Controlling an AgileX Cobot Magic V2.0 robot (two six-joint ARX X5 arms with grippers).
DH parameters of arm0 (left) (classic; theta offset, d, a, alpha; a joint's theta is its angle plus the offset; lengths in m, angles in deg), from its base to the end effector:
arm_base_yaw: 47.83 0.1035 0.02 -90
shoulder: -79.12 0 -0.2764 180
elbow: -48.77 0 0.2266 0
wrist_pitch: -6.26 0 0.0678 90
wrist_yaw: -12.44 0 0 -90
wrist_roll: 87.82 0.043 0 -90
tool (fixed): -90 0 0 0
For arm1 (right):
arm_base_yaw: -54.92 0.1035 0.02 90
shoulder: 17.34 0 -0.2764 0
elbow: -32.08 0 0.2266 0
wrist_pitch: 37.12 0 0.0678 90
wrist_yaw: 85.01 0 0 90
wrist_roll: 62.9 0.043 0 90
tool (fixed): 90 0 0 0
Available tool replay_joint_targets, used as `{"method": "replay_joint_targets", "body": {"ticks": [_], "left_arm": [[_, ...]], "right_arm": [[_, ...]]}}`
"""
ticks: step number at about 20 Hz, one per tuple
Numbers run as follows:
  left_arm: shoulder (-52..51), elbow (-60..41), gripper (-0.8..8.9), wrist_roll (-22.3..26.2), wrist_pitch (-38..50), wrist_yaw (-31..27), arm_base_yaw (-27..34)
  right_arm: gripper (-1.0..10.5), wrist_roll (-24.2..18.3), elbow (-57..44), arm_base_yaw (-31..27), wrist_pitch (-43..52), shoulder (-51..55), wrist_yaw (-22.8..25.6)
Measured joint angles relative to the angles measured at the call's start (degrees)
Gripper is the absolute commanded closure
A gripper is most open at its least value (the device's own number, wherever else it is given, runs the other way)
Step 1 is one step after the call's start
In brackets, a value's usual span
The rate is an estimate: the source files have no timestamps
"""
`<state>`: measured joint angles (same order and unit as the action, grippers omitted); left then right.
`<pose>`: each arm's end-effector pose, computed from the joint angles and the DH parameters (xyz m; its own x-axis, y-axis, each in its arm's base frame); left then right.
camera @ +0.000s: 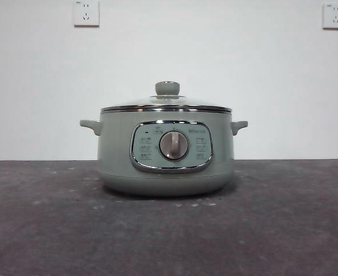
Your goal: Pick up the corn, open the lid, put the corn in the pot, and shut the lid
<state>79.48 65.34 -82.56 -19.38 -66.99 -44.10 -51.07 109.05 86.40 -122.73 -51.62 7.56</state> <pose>0.0701 -0.0033 0.1505 0.9796 -0.1200 -0.1611 0.1311 0.9895 0.0605 0.0345 0.0189 0.3374 0.6473 0.3438 -0.6803 -0.3641 0.9236 0.1202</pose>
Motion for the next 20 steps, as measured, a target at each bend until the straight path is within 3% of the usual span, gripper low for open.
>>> {"method": "replay_joint_targets", "body": {"ticks": [17,20], "left_arm": [[1.01,-0.04,8.17,-1.44,0.17,0.07,0.09],[1.01,-0.04,8.17,-1.44,0.17,0.04,0.09]], "right_arm": [[9.5,0.0,0.0,0.0,-0.02,0.0,0.0],[9.5,-2.34,-0.04,-1.16,2.97,0.02,4.26]]}}
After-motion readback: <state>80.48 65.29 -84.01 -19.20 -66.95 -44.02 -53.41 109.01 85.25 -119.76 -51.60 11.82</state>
